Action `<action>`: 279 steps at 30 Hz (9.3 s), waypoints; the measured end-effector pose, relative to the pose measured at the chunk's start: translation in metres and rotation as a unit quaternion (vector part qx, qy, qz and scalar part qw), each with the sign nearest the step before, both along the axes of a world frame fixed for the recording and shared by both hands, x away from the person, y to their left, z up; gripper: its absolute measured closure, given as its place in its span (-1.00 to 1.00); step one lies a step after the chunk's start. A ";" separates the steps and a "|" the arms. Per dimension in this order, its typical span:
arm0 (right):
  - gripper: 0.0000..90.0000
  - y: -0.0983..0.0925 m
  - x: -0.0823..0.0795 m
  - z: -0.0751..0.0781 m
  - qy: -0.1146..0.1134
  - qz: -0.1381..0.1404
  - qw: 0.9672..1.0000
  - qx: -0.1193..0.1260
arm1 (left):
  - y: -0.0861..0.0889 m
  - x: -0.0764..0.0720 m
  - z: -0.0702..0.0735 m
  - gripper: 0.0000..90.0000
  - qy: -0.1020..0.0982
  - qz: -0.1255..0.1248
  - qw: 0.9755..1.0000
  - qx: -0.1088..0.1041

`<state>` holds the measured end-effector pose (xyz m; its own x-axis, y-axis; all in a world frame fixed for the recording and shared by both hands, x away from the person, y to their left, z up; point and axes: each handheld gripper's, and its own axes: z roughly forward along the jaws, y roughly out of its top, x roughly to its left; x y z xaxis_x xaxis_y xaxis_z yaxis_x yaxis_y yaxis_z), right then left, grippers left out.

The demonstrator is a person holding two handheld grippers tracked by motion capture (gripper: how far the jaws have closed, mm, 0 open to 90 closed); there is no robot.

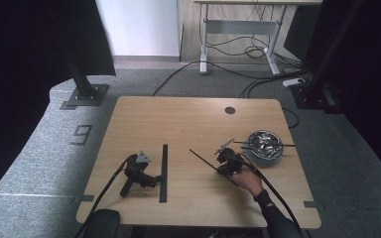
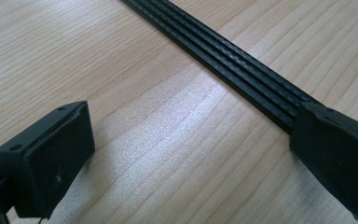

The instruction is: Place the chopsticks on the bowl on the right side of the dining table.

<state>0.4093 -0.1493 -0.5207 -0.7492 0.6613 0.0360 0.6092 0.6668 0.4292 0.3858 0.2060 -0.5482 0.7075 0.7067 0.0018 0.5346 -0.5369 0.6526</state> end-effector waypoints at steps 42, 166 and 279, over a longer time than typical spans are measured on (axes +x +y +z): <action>0.22 -0.041 -0.014 0.027 0.060 -0.002 0.995 -0.085 | 0.000 0.000 0.000 -1.00 0.000 0.000 1.000 0.000; 0.90 -0.106 0.063 0.071 0.054 -0.108 0.984 -0.129 | 0.000 0.000 0.000 -1.00 0.000 0.000 1.000 0.000; -0.72 -0.250 -0.011 0.013 -0.176 -0.406 0.896 0.040 | 0.000 0.000 0.000 -1.00 0.000 0.000 1.000 0.000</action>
<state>0.3978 -0.3991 -0.5075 0.0038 0.9993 -0.0359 0.6968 0.0231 0.7169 0.3857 0.2057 -0.5482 0.7072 0.7070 0.0020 0.5345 -0.5365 0.6531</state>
